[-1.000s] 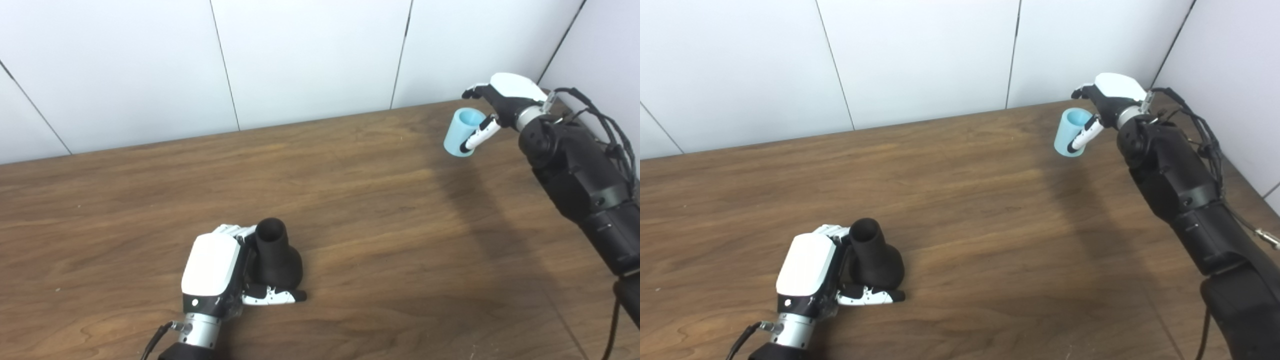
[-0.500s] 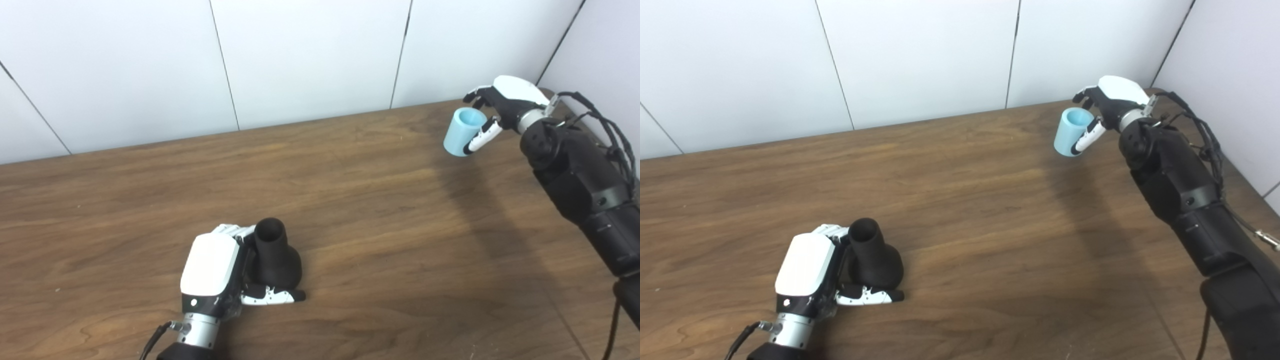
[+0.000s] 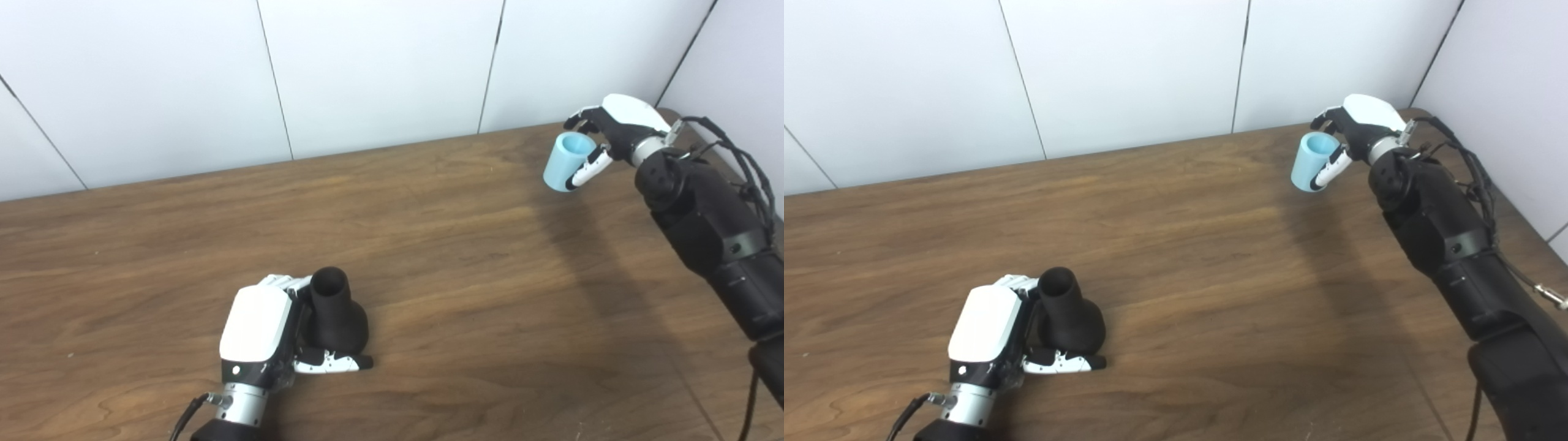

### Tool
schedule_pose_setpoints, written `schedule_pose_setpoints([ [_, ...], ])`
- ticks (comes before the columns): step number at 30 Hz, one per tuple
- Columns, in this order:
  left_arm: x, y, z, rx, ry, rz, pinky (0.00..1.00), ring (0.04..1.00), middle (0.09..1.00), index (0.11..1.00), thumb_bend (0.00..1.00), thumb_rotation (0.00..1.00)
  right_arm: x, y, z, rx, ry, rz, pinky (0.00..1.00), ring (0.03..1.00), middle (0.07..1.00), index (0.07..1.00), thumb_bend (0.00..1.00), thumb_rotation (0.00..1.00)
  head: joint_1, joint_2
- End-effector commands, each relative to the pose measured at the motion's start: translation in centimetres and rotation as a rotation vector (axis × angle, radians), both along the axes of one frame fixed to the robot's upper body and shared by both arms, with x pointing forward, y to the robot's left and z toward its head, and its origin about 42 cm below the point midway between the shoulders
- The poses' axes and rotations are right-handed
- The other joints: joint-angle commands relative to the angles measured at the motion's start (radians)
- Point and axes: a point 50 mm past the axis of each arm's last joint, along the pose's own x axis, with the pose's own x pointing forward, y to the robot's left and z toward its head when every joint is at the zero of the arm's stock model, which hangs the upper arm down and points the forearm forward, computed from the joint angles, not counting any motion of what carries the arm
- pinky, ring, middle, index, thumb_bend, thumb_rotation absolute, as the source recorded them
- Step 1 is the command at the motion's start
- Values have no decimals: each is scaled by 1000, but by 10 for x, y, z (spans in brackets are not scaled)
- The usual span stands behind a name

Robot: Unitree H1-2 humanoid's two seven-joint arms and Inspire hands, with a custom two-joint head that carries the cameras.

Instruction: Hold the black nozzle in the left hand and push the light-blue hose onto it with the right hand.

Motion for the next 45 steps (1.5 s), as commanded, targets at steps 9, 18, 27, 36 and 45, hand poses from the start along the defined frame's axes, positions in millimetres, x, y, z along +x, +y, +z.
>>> schedule_pose_setpoints([
  [9, -1, 4, -2, 25, 4, 1, 689, 594, 466, 495, 526, 0, 9, -8, 23, -21, -99, 2, 686, 712, 518, 639, 623, 14, 7, -1],
  [18, -2, 2, -2, 27, 8, -7, 692, 589, 463, 498, 526, 0, 7, -13, 18, -35, -163, 31, 409, 451, 450, 502, 531, 0, 16, 4],
  [27, -2, -1, 0, 33, 3, -7, 705, 591, 461, 496, 526, 0, 8, -12, 15, -18, -167, 26, 437, 477, 481, 489, 531, 0, 16, 7],
  [36, -3, 0, -2, 30, 6, -1, 703, 595, 466, 495, 526, 0, 6, -9, 17, -14, -161, 38, 434, 473, 466, 497, 531, 0, 18, 12],
  [45, -3, 1, -2, 14, 3, 4, 705, 598, 471, 492, 526, 0, 6, -13, 16, -12, -147, 24, 380, 428, 429, 509, 529, 0, 18, 11],
])
